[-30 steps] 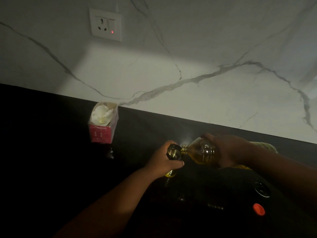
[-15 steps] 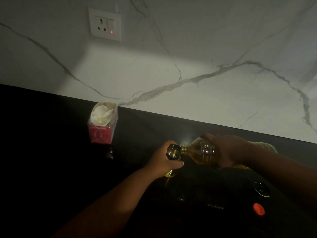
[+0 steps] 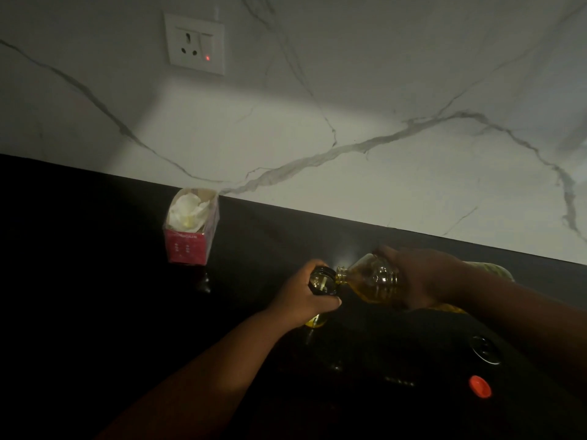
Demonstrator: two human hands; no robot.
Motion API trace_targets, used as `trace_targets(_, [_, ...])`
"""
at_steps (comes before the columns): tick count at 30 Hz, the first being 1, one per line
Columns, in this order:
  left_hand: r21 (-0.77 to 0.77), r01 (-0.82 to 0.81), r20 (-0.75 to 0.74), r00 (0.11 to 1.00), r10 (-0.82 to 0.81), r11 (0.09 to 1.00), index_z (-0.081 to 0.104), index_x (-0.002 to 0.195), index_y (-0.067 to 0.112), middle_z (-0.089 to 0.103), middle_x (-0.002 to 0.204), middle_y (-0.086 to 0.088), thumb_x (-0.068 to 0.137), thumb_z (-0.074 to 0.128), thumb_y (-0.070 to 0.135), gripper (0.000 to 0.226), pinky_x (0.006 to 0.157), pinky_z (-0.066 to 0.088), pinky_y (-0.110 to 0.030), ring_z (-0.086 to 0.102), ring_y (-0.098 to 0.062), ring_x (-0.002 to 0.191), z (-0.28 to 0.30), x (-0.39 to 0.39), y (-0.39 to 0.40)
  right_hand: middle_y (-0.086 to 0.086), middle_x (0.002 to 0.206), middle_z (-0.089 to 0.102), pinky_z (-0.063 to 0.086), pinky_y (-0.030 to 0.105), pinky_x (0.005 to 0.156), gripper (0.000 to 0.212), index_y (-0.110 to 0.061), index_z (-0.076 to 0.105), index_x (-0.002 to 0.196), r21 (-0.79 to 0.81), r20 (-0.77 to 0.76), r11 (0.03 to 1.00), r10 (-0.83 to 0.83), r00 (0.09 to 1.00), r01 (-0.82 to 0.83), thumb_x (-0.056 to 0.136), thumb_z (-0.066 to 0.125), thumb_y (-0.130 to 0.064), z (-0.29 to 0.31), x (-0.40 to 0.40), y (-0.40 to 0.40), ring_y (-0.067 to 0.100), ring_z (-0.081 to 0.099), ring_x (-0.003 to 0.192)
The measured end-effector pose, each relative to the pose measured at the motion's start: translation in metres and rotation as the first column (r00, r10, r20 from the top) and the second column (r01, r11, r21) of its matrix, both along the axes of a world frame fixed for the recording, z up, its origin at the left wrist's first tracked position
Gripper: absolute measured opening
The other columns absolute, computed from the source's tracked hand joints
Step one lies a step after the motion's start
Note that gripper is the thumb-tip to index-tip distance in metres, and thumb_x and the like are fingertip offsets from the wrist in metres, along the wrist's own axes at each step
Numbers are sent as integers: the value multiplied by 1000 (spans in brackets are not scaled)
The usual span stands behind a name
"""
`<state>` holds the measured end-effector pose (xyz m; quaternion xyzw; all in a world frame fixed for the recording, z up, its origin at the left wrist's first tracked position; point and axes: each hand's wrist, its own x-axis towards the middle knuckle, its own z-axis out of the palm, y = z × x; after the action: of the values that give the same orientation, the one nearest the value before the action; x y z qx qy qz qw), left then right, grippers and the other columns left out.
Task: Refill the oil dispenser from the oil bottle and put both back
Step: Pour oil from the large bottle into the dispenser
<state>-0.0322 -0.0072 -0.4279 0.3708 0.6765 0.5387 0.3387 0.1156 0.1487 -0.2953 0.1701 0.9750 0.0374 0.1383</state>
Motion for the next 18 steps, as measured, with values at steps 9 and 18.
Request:
trace_targets(9, [-2, -3, 3, 1000, 3, 1000, 51, 107, 51, 64, 112, 2, 67, 84, 24, 59, 92, 56, -45, 65, -18, 102, 0, 0, 1, -3, 118, 61, 41, 22, 77, 90, -27, 32, 135, -14, 7, 1000, -1, 1000, 1, 62, 83, -40, 1, 0, 0, 15, 60, 104])
trace_targets(18, [4, 5, 16, 1000, -5, 1000, 52, 117, 39, 63, 111, 2, 70, 83, 18, 60, 90, 55, -40, 64, -17, 101, 0, 0, 0, -1, 118, 62, 50, 30, 84, 93, -28, 31, 135, -13, -2, 1000, -11, 1000, 11, 59, 83, -40, 0, 0, 0, 18, 62, 103])
